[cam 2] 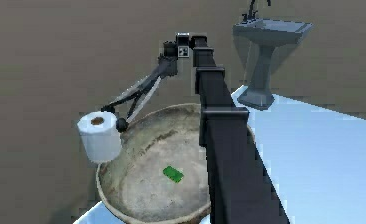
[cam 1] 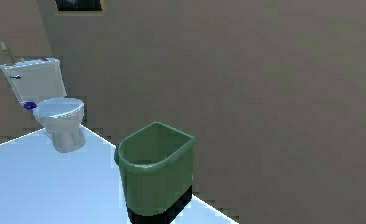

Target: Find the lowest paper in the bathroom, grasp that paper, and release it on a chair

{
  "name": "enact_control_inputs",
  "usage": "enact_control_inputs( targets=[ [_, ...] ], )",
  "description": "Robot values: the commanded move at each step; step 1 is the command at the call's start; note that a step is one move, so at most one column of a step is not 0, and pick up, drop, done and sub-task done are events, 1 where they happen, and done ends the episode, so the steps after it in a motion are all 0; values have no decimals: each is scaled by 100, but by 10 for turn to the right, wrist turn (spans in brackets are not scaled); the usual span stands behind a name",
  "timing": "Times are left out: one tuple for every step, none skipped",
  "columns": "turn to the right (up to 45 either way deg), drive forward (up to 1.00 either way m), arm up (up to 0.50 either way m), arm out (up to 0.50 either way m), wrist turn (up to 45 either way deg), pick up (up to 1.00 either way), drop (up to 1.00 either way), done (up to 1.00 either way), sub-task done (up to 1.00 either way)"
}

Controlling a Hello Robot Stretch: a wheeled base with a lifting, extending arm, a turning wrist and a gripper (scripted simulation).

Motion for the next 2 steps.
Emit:
enact_control_inputs(
  targets=[
    [0, 0, 0, -48, 0, 0, 0, 0, 0],
    [-450, 0, 0, 0, 0, 0, 0, 0, 0]
  ],
)
